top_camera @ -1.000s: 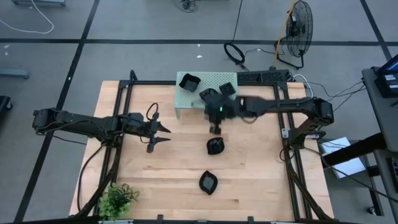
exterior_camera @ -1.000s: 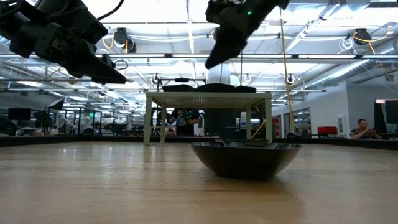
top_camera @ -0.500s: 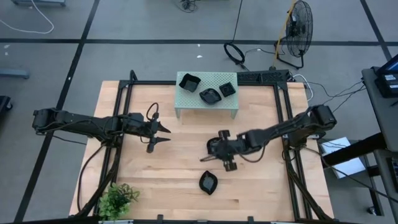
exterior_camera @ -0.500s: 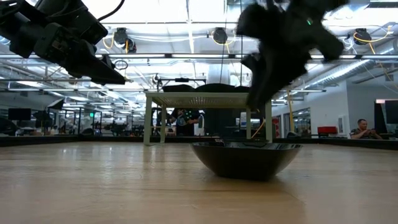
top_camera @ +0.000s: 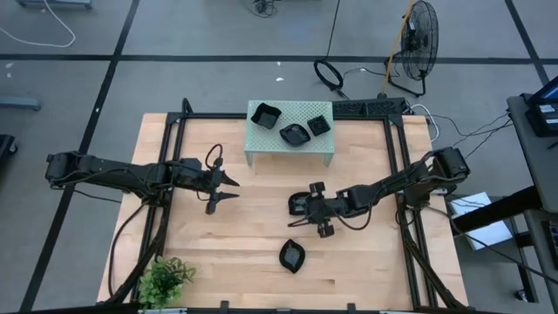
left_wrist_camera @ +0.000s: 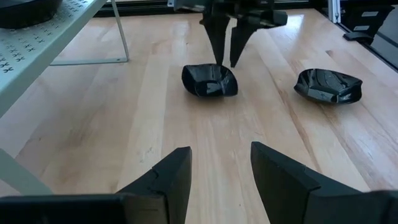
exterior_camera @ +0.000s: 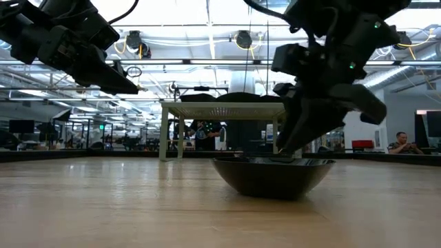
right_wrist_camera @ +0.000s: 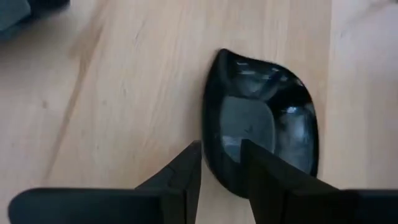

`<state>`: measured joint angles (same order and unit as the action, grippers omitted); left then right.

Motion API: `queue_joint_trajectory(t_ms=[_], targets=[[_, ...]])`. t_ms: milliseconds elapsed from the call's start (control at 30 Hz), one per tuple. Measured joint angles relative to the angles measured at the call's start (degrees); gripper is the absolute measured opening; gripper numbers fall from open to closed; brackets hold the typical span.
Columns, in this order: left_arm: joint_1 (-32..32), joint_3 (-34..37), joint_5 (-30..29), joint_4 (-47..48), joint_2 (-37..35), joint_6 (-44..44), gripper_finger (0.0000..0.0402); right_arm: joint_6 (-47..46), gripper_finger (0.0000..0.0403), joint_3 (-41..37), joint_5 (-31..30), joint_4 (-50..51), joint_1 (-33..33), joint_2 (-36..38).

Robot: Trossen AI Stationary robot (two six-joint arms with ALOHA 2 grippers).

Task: Pick & Place Mini shaped plates
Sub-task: Stack the black leaf shaped plate on top of the other black leaf shaped plates on the shelf

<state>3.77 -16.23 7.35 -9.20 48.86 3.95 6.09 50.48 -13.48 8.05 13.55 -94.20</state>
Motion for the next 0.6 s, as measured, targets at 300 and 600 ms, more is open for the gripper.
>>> queue_joint_trajectory(t_ms=[300,600], targets=[[0.0,0.0,0.0,0.0,0.0,0.2,0.017,0.7,0.0102,-0.5,0.1,-1.3,-0.1,-3.9],[0.0,0.0,0.0,-0.4,0.0,0.2,0.017,3.8,0.0067,-0.4,-0.2,-6.3,-0.1,-4.2]])
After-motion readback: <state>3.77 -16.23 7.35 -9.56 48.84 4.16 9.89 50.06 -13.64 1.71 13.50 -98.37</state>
